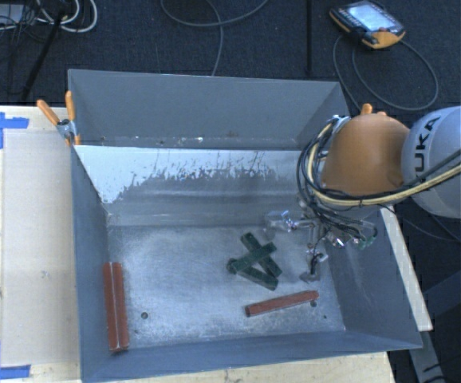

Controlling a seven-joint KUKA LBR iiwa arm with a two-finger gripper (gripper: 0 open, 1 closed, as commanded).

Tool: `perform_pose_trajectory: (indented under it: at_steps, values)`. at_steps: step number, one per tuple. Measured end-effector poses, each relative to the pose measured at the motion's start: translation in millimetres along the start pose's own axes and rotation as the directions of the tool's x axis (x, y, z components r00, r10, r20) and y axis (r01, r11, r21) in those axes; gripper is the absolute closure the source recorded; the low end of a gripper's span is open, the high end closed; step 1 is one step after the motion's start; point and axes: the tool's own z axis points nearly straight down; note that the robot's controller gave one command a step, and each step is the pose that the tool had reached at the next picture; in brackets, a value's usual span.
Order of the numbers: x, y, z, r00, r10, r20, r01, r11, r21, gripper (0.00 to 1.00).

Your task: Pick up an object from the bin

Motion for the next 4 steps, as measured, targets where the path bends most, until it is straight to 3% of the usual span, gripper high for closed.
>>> perform_pose_trajectory:
  at_steps: [1, 2, 3, 4]
  values:
    - [-7.4, 0.2, 15.1, 0.995, 0.096, -0.004, -0.096, 0.995, 0.002, 0.00]
    - [-21.2, 29.5, 24.2, 0.995, 0.095, -0.003, -0.095, 0.995, 0.000, 0.00]
    - [36.8, 58.6, 27.6, 0.973, 0.230, -0.002, -0.230, 0.973, 0.005, 1.00]
    - [36.9, 58.6, 27.7, 0.973, 0.231, -0.002, -0.231, 0.973, 0.005, 1.00]
